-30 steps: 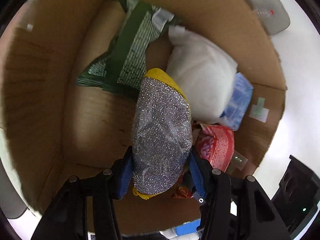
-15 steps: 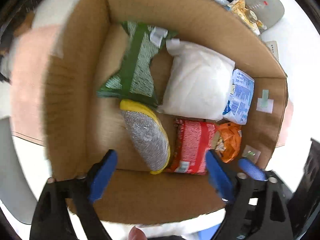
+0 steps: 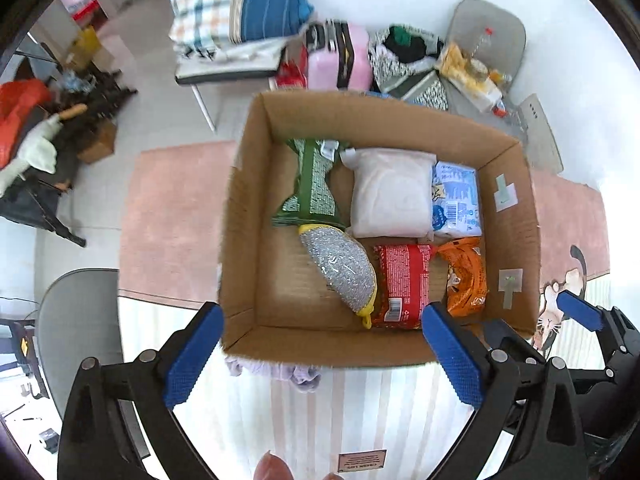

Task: Organize soft objects
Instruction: 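Grasp the lilac towel with the left tool while the right tool grasps the blue tube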

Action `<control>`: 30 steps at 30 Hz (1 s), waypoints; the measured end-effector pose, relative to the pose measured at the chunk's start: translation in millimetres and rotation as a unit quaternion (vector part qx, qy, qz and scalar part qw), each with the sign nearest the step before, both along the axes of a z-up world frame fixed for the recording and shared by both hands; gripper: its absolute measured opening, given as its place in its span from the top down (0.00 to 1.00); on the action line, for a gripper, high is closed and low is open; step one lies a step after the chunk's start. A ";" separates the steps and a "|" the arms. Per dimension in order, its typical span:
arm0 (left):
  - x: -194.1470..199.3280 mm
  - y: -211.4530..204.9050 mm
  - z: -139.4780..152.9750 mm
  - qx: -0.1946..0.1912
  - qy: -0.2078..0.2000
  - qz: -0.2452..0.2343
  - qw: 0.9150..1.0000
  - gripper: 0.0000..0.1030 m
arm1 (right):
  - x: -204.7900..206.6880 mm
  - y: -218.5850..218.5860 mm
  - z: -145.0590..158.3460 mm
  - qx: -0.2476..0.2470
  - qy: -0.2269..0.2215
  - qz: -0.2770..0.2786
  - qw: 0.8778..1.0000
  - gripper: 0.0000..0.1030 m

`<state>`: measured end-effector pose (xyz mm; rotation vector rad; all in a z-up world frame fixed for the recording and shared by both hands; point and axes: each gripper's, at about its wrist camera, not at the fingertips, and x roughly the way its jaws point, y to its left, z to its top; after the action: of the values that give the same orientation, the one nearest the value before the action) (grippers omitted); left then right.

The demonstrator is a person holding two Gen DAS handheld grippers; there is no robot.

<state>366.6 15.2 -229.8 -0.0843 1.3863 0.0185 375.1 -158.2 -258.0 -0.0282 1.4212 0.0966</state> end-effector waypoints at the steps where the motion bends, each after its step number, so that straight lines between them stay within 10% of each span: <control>1: -2.3 -1.2 0.9 -0.003 -0.003 0.001 1.000 0.01 | -6.1 0.4 6.3 -0.002 -0.008 0.001 1.000 0.00; 12: -75.2 11.1 -14.2 0.026 -0.011 0.077 0.997 0.01 | -69.5 -30.4 33.6 0.013 -0.050 -0.047 0.998 0.00; 22: -67.4 19.4 -137.4 0.014 0.088 0.129 0.988 0.04 | -143.8 -120.8 -68.6 -0.012 0.056 -0.175 0.983 0.00; 30: -46.1 17.8 -184.4 0.054 0.109 0.129 0.984 0.10 | -134.4 -137.4 -137.4 -0.080 0.091 -0.170 0.978 0.01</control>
<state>320.4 33.0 -414.1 -0.1749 1.5817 0.3276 240.6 -295.6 -395.4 0.0929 1.5942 -0.3058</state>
